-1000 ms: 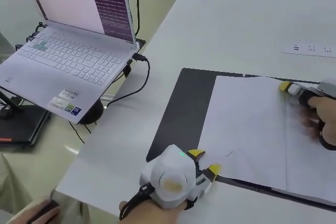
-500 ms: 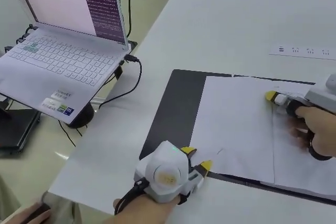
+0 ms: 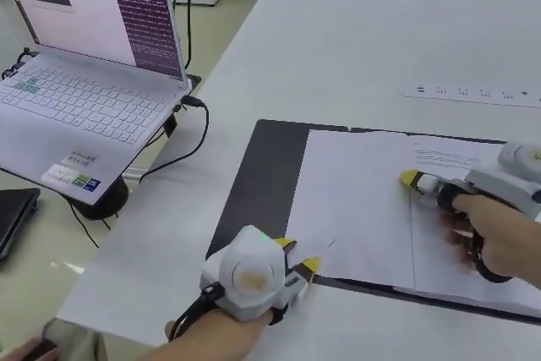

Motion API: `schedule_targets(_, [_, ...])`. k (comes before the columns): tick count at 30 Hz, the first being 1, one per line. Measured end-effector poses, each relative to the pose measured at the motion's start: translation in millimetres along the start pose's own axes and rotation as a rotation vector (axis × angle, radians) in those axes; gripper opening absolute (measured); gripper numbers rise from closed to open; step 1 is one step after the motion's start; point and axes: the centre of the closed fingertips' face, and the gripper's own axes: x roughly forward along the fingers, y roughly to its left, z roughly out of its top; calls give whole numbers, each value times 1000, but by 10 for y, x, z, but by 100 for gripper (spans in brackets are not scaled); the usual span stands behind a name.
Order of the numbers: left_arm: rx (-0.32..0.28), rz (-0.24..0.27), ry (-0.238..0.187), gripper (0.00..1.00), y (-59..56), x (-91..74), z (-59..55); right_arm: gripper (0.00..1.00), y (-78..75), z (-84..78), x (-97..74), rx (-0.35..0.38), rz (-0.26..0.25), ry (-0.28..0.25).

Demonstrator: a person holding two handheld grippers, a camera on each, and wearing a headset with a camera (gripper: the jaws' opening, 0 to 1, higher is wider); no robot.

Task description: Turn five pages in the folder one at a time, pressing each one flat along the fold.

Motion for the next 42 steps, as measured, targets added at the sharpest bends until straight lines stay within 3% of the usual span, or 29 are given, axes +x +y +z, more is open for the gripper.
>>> schedule_targets(15, [1, 3, 3, 23, -1, -3, 1, 0, -32, -194, -256, 25, 2, 6])
schedule_targets(28, [1, 3, 0, 23, -2, -5, 1, 0, 114, -427, -450, 41, 27, 26])
schedule_targets(34, [1, 3, 3, 23, -3, -1, 0, 0, 196, -649, -550, -2, 47, 90])
schedule_targets(42, [3, 4, 2, 23, 0, -2, -1, 0, 192, -809, -684, 3, 55, 107])
